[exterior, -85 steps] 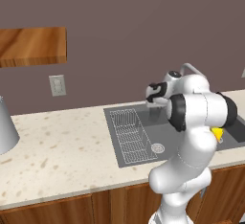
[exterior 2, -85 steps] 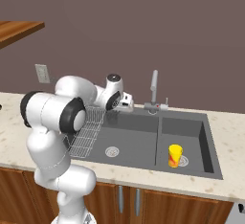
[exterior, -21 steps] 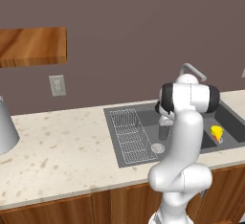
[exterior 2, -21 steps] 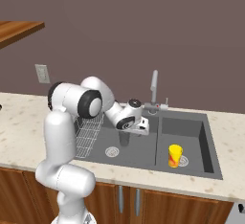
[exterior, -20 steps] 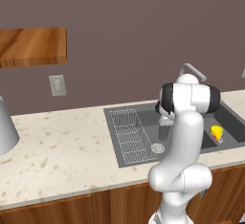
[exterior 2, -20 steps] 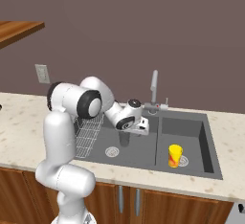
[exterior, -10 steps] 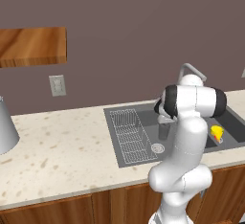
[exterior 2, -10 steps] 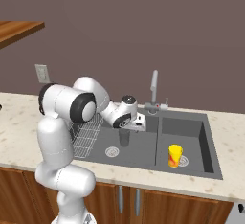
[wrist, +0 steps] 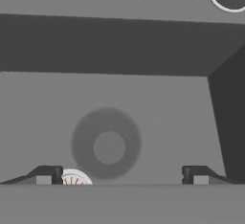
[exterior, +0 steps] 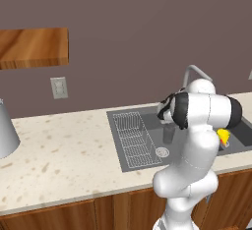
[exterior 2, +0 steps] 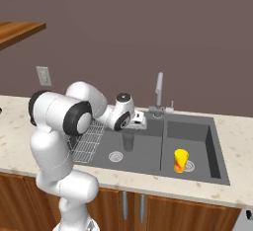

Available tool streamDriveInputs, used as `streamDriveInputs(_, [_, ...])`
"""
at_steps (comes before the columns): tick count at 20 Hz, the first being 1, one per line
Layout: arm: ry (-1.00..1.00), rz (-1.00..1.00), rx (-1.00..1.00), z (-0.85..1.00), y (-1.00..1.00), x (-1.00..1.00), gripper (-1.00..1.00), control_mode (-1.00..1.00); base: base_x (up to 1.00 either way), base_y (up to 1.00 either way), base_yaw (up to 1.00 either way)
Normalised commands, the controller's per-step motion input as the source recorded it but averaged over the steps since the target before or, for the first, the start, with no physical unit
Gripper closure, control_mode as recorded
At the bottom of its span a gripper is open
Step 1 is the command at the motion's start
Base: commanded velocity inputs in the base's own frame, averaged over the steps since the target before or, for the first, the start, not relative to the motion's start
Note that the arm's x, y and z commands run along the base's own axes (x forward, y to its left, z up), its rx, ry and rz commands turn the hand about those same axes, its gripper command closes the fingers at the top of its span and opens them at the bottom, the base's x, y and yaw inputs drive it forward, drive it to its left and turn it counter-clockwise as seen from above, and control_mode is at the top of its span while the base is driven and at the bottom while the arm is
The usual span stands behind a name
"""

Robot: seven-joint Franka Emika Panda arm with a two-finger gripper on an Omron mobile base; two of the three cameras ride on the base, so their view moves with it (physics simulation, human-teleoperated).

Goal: Move any existing items from the left basin to the right basin for drying. Then move the glass cup from the counter to the left basin of the sink for washing.

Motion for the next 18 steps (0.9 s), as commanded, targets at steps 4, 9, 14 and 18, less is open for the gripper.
streamDriveInputs(4, [-0.04,0.0,-0.08,0.43,0.12,-0.1,-1.0,-1.0,0.0,0.0,0.0])
streamDriveInputs(9, [-0.05,0.0,-0.08,0.41,0.09,-0.06,-1.0,-1.0,0.0,0.0,0.0])
streamDriveInputs(14, [-0.06,0.0,-0.09,0.46,0.09,-0.11,-1.0,-1.0,0.0,0.0,0.0])
streamDriveInputs(18, [-0.06,0.0,-0.09,0.42,0.11,-0.18,-1.0,-1.0,0.0,0.0,0.0])
